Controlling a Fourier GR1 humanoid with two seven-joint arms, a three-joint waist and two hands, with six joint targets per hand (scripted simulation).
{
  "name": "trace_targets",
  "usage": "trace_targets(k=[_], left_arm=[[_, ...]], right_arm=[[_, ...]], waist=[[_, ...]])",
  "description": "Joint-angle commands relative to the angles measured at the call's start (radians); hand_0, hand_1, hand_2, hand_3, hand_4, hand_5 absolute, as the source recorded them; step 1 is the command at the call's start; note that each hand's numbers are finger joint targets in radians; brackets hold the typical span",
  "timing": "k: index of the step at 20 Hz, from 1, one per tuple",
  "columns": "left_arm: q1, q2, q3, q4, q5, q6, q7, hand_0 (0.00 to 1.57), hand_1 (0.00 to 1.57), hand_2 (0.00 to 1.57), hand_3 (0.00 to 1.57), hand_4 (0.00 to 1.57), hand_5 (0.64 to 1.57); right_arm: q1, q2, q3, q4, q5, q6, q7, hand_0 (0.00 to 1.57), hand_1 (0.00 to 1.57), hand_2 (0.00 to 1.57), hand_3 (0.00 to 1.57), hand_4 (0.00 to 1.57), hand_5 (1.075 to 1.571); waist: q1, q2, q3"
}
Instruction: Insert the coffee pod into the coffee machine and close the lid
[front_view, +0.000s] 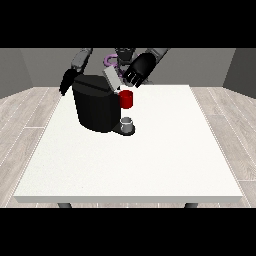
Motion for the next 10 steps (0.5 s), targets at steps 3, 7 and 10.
trace_targets(k=[3,7,10], left_arm=[[-0.031,0.001,-0.012,0.013,-0.019,0.009,-0.002,1.19,1.19,1.27,1.23,0.47,1.571],[-0.011,0.004,0.006,0.057,-0.016,0.034,-0.019,1.2,1.2,1.26,1.23,0.46,1.571],[-0.014,-0.025,-0.017,0.044,-0.028,0.042,-0.028,1.24,1.24,1.29,1.22,0.43,1.571]], right_arm=[[-0.025,-0.025,-0.02,0.023,-0.005,0.011,-0.009,0.0,0.0,0.0,0.0,0.0,1.571],[-0.011,-0.008,0.009,-0.029,0.004,0.01,0.028,0.0,0.0,0.0,0.0,0.22,1.571],[-0.066,-0.025,-0.021,-0.005,0.004,-0.007,0.033,0.0,0.0,0.0,0.0,0.03,1.571]], waist=[[0.007,0.046,0.0002],[-0.03,0.044,-0.0002],[0.003,0.06,-0.0001]])
